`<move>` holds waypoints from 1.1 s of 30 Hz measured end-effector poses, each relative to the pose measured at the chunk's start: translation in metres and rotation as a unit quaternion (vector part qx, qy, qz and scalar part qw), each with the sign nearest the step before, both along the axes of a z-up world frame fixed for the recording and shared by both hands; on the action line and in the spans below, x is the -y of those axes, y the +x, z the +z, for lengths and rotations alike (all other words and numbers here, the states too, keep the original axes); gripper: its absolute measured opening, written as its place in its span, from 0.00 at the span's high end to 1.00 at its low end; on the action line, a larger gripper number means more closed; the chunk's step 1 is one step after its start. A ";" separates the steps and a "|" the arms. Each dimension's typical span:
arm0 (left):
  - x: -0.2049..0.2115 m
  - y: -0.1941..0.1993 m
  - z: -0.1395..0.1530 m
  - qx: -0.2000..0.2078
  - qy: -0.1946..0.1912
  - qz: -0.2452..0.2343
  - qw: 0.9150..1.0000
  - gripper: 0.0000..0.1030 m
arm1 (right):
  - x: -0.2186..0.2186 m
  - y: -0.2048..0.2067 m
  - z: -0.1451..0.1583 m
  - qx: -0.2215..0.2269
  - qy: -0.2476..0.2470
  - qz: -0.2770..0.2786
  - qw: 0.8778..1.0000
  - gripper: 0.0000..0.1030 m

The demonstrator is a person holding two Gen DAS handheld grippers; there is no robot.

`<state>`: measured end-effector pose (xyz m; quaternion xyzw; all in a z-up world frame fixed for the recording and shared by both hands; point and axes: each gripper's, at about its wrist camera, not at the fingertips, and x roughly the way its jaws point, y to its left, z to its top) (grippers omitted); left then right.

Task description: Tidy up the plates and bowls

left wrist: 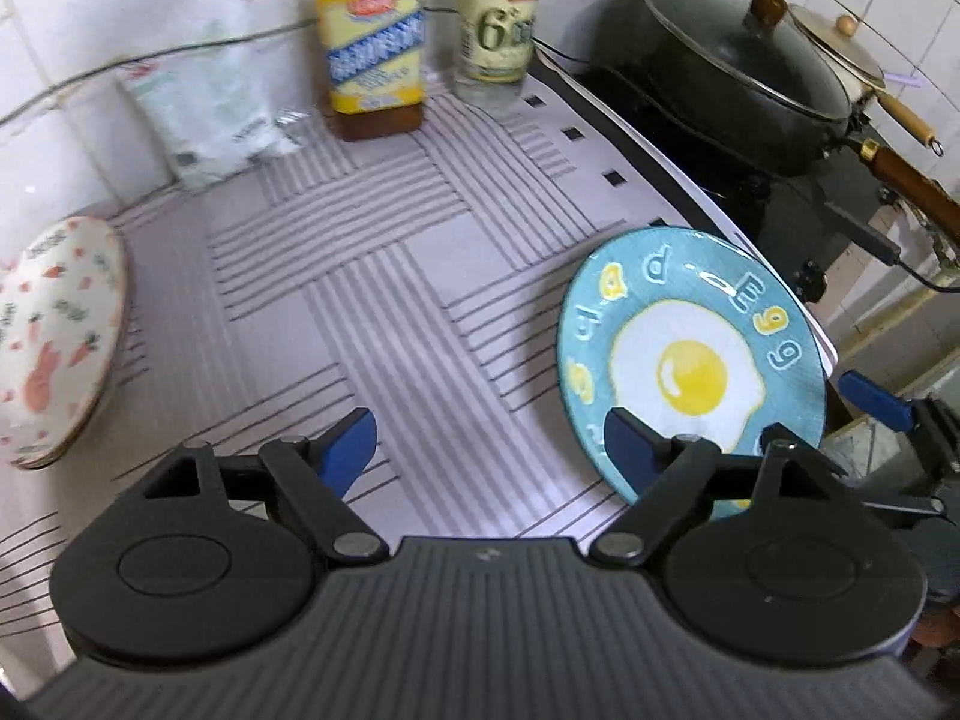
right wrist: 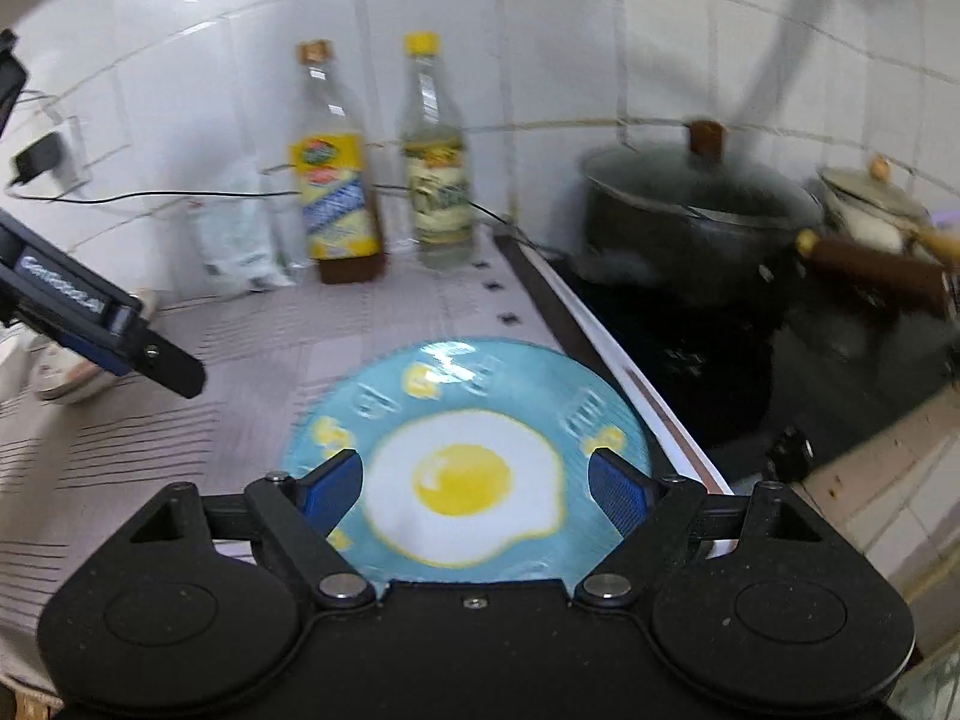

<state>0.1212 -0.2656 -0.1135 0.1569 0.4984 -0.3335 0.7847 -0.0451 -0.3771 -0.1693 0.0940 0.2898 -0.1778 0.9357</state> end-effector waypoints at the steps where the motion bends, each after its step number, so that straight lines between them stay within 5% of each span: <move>1: 0.006 -0.001 -0.005 -0.004 0.003 -0.006 1.000 0.20 | 0.006 0.000 -0.006 -0.004 0.008 -0.012 1.000 0.17; 13: 0.051 0.000 -0.051 -0.043 0.016 -0.051 0.998 0.23 | 0.039 -0.007 -0.048 -0.013 0.037 -0.048 0.998 0.24; 16: 0.056 0.001 -0.060 -0.047 0.020 -0.058 0.997 0.31 | 0.042 -0.005 -0.053 -0.009 0.047 -0.040 0.998 0.32; 21: 0.053 0.006 -0.071 -0.071 0.010 -0.044 0.996 0.59 | 0.047 -0.001 -0.052 0.002 0.049 -0.041 0.998 0.60; 24: 0.052 0.005 -0.069 -0.079 -0.008 -0.054 0.995 0.75 | 0.055 -0.001 -0.051 0.007 0.070 -0.045 0.996 0.69; 33: 0.051 0.009 -0.071 -0.094 -0.025 -0.042 0.994 0.76 | 0.072 -0.006 -0.053 0.019 0.129 -0.049 0.990 0.75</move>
